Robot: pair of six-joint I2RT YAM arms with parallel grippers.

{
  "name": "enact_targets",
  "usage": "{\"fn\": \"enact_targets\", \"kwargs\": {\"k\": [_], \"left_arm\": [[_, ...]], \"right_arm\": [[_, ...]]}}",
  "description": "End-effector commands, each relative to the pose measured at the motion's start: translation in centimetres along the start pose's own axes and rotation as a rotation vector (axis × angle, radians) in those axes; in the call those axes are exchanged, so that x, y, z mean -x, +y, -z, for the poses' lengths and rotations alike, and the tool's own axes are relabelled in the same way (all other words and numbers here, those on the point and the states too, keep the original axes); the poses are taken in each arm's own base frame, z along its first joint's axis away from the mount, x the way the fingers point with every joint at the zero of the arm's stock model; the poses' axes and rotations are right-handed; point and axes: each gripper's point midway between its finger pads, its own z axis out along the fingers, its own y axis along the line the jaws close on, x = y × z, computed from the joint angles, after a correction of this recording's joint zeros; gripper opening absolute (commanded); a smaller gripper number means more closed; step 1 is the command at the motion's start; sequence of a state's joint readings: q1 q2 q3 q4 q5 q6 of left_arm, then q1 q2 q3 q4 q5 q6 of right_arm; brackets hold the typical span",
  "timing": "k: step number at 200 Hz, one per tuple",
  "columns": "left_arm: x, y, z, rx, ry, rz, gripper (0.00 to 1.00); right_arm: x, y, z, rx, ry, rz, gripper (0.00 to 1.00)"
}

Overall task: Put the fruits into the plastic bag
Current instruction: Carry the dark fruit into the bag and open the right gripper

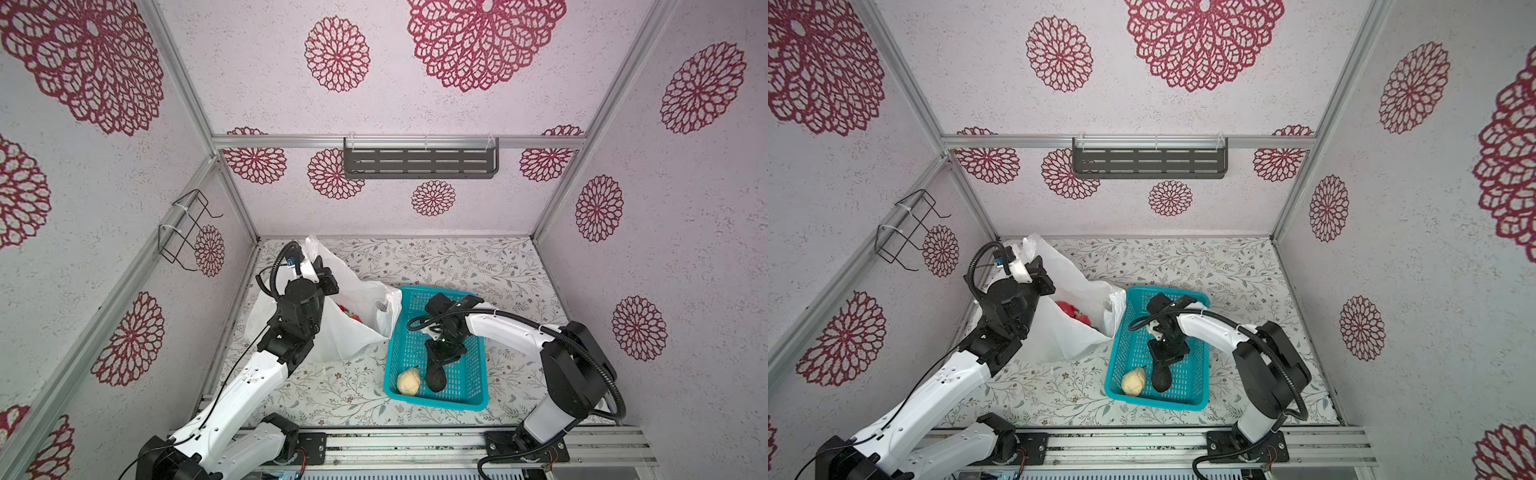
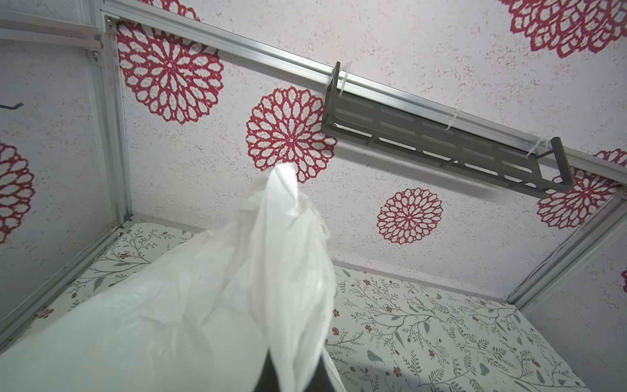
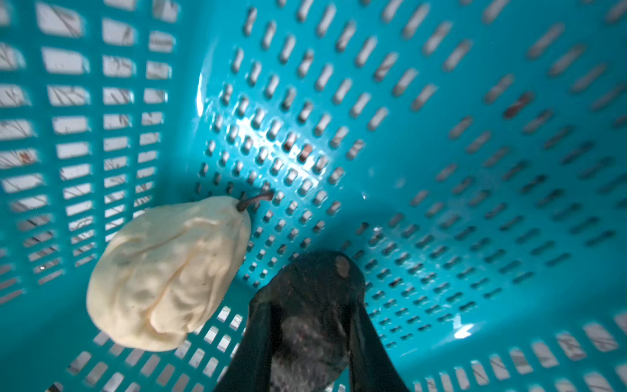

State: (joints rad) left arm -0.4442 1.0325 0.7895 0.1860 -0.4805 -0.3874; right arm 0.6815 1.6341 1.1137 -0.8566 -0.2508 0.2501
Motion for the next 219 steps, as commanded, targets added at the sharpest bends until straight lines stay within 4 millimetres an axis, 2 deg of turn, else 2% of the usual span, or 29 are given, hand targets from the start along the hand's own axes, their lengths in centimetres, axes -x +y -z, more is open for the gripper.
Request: {"fn": "enact_targets", "kwargs": {"k": [1,14,33,51,74,84,98,112,132,163,193,219], "left_arm": [[0.1,0.0,-0.2,-0.001,0.000,0.034,0.00],[0.1,0.0,-0.2,-0.003,0.001,0.043,0.00],[0.1,-0.1,-0.3,-0.005,0.003,0.045,0.00],[0.0,-0.1,-0.3,-0.005,0.007,0.042,0.00],[-0.2,-0.2,-0.4,-0.010,0.013,0.043,0.00],[-0.2,-0.3,-0.4,-0.012,0.015,0.043,0.00],[-0.2,-0.4,-0.4,-0.016,0.018,0.044,0.00],[-0.2,-0.4,-0.3,-0.017,0.019,0.045,0.00],[-0.1,-0.3,-0.1,-0.017,0.018,0.048,0.00],[-0.1,-0.3,0.1,-0.023,0.024,0.055,0.00],[-0.2,-0.2,0.2,-0.020,0.027,0.063,0.00],[-0.4,0.0,0.2,-0.013,0.029,0.062,0.00]], "right_arm": [[2.5,-0.6,3.6,-0.045,-0.146,0.030,0.13],[3.5,-0.7,4.6,-0.058,-0.184,0.035,0.13],[5.8,-0.2,7.2,-0.076,-0.272,0.066,0.12],[9.0,1.1,11.1,-0.077,-0.384,0.100,0.11],[13.4,4.1,17.0,-0.061,-0.549,0.163,0.11],[15.1,5.4,19.0,-0.070,-0.602,0.200,0.11],[17.3,7.2,21.3,-0.093,-0.664,0.254,0.11],[19.1,9.7,22.3,-0.083,-0.699,0.316,0.12],[20.9,13.8,22.1,0.020,-0.709,0.391,0.12],[22.9,19.5,19.0,0.301,-0.670,0.436,0.12],[23.5,24.4,16.6,0.608,-0.606,0.508,0.14],[23.4,27.3,15.2,0.797,-0.557,0.559,0.17]]}}
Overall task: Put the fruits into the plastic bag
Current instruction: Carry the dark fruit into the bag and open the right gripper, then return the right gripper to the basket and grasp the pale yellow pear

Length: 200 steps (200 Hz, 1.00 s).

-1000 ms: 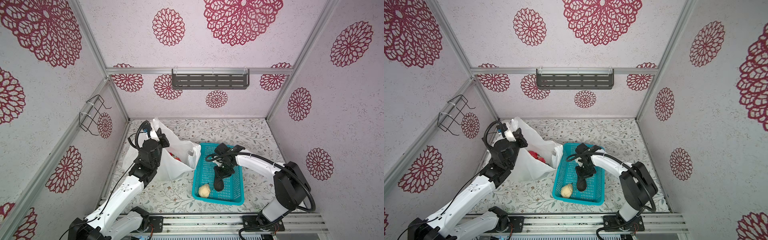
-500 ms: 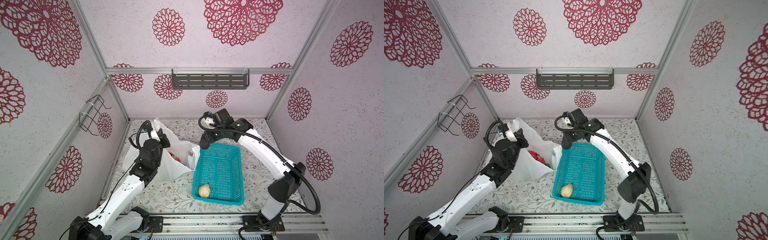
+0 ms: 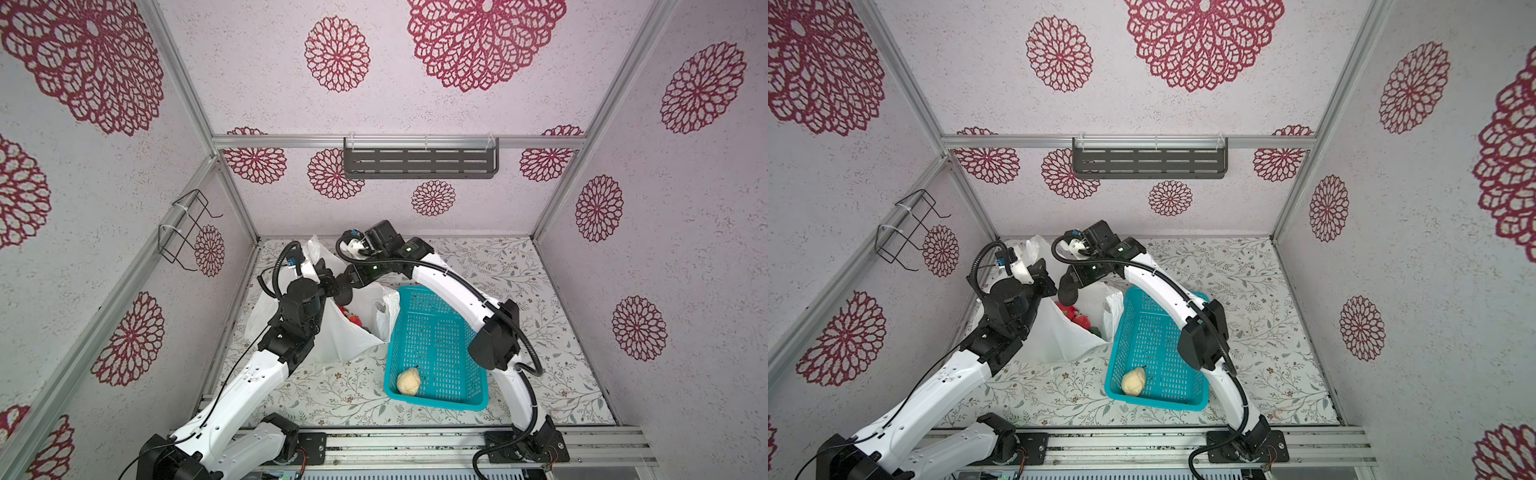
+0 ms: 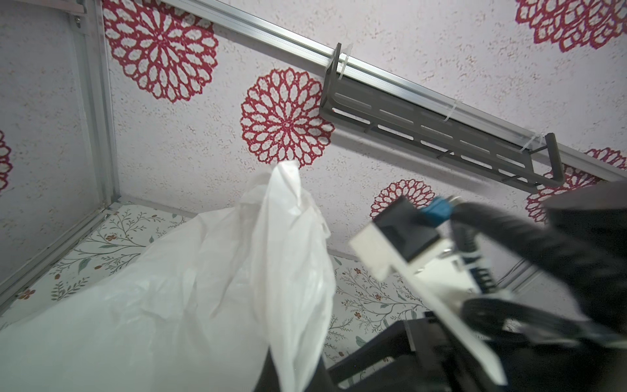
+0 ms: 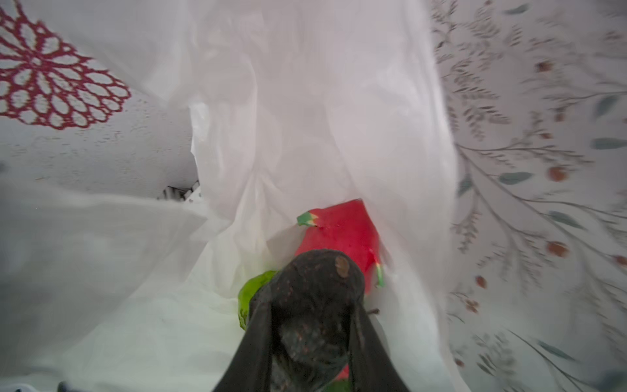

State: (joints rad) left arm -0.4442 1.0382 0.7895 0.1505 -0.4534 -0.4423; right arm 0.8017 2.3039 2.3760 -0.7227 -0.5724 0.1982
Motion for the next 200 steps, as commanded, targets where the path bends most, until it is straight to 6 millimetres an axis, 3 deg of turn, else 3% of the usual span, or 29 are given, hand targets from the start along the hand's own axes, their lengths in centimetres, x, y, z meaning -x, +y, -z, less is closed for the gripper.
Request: {"fn": "enact_targets", "kwargs": {"k": [1,33,49,59,67,114,141,164,175,189,200], "left_arm": [[0.7,0.1,0.3,0.001,-0.015,0.027,0.00],[0.7,0.2,0.1,0.011,-0.016,0.028,0.00],[0.8,0.2,0.1,0.015,-0.018,0.032,0.00],[0.9,0.3,0.1,0.019,-0.023,0.032,0.00],[1.0,0.3,0.0,0.024,-0.024,0.030,0.00],[1.4,0.3,-0.3,0.038,-0.033,0.024,0.00],[1.6,0.3,-0.5,0.045,-0.040,0.027,0.00],[1.5,0.3,-0.7,0.050,-0.042,0.024,0.00],[1.4,0.5,-0.7,0.061,-0.043,0.017,0.00],[1.3,0.7,-0.8,0.073,-0.044,0.012,0.00],[1.2,0.8,-1.0,0.078,-0.043,0.006,0.00]], "right_arm": [[2.8,6.2,0.7,0.315,-0.083,0.049,0.17],[2.2,6.4,-1.4,0.392,-0.063,0.023,0.23],[1.8,6.1,-1.7,0.348,-0.056,0.026,0.60],[2.0,5.9,-1.0,0.302,-0.071,0.053,0.75],[2.3,5.8,-0.2,0.251,-0.089,0.084,0.80],[3.6,3.6,7.9,-0.108,-0.236,0.225,0.85],[2.7,2.7,14.5,-0.262,-0.349,0.232,0.87],[0.3,1.5,19.5,-0.376,-0.420,0.185,0.87],[-2.2,0.3,21.0,-0.432,-0.420,0.136,0.86],[-5.3,-0.4,22.2,-0.466,-0.393,0.085,0.84],[-8.5,-1.0,21.7,-0.472,-0.326,0.051,0.84]]}}
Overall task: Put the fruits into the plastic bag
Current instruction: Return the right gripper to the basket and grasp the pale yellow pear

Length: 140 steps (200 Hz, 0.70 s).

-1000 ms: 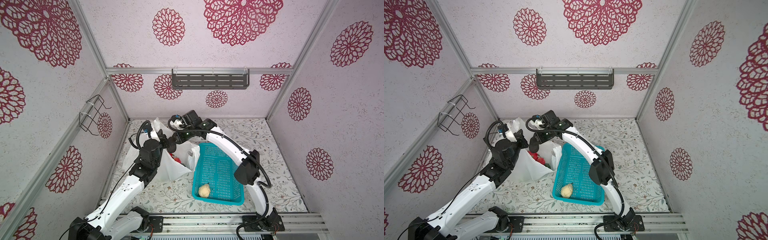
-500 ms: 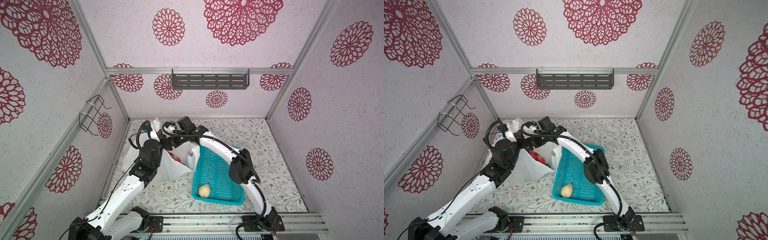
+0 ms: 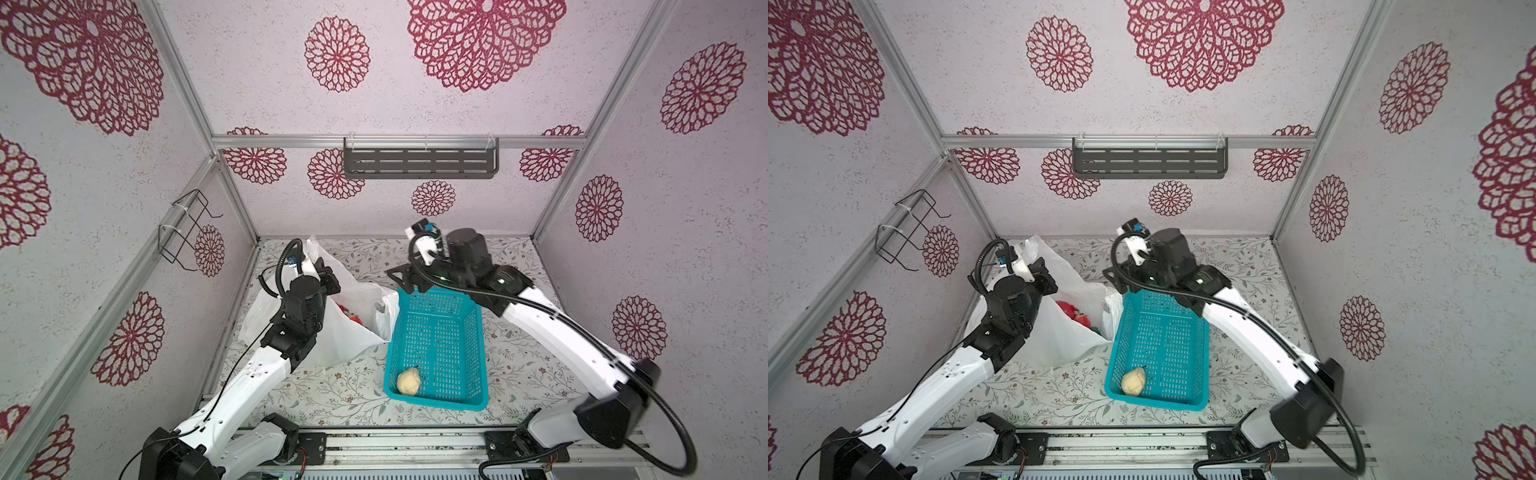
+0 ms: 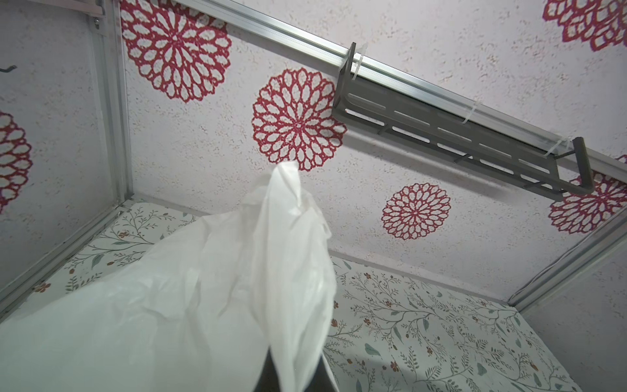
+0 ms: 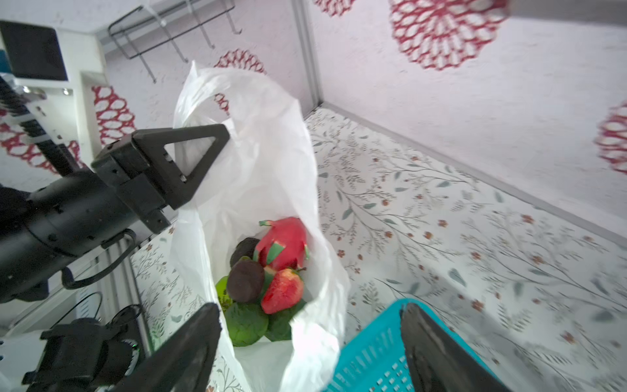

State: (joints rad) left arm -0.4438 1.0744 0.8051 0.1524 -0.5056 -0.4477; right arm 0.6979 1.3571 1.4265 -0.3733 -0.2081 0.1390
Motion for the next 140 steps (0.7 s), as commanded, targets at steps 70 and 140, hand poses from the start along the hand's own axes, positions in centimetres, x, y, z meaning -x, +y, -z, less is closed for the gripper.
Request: {"fn": "enact_targets", "kwargs": {"k": [70,140], "left_arm": [[1.5,-0.5,-0.8,0.010,-0.035,-0.010,0.00],[1.7,0.2,-0.2,0.029,-0.041,-0.021,0.00]], "right_arm": [[-25.0,3.5,-0.2,0.078,0.709,0.043,0.88],[-31.3,3.7,-1.1,0.177,1.044,0.110,0.95]]}}
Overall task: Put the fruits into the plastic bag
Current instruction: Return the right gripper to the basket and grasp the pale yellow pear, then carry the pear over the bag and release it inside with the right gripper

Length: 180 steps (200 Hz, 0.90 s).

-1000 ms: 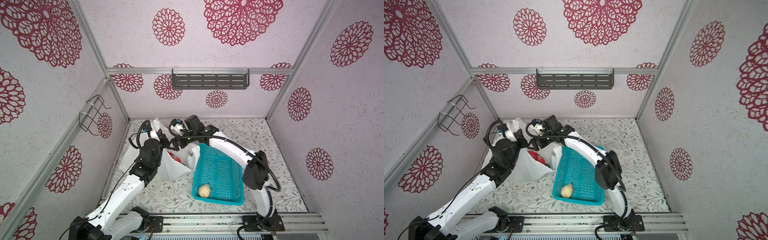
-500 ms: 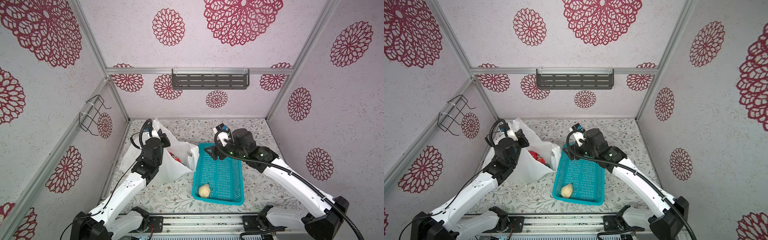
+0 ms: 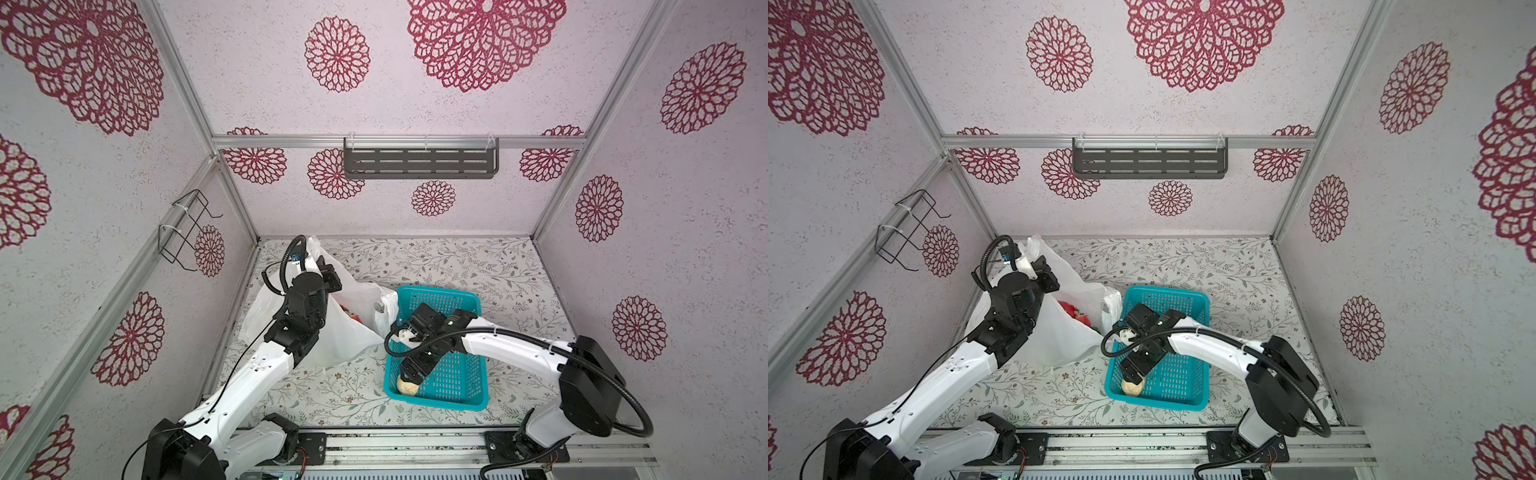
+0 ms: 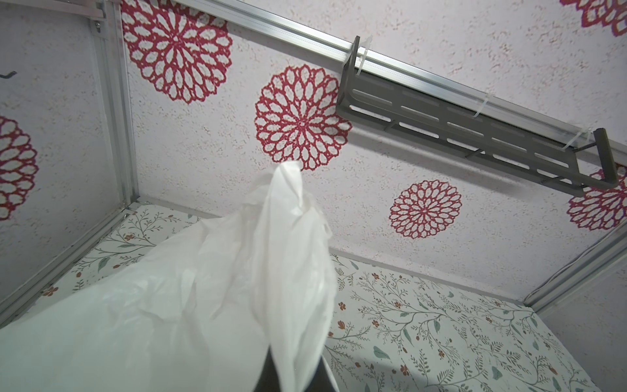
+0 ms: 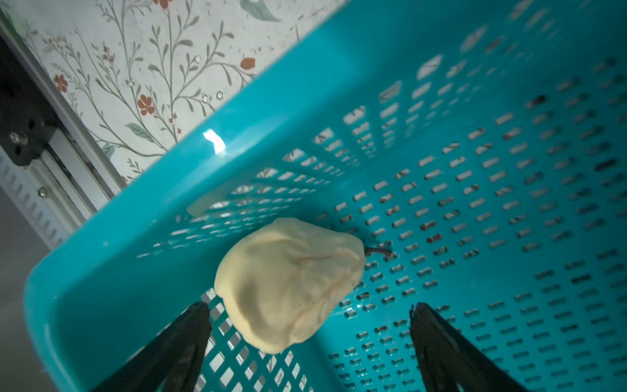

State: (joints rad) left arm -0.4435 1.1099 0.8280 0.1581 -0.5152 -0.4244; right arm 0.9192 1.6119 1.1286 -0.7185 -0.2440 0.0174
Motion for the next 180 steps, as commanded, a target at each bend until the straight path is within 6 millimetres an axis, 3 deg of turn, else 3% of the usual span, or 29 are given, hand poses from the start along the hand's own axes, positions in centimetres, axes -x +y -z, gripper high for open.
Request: {"fn": "enact_targets", "kwargs": {"k": [1,82,106,144,180], "left_arm": [[1.7,0.5,0.5,0.019,-0.043,0.005,0.00],[2.2,0.9,0.9,0.040,-0.050,-0.021,0.00],[2.0,1.0,0.8,0.044,-0.049,-0.017,0.00],[2.3,0.4,0.4,0.028,-0.050,-0.010,0.00],[2.4,0.0,0.2,0.016,-0.049,-0.009,0.00]], "right_arm": [[-2.3,0.5,-0.6,0.054,0.122,0.050,0.95],[-2.6,0.5,-1.7,0.188,0.214,-0.009,0.85],[-2.7,0.2,-1.7,0.175,0.216,-0.014,0.87],[-2.0,-1.2,-2.0,0.095,0.159,-0.030,0.74],[-0.6,-2.1,-2.2,0.039,0.102,-0.052,0.74]]}}
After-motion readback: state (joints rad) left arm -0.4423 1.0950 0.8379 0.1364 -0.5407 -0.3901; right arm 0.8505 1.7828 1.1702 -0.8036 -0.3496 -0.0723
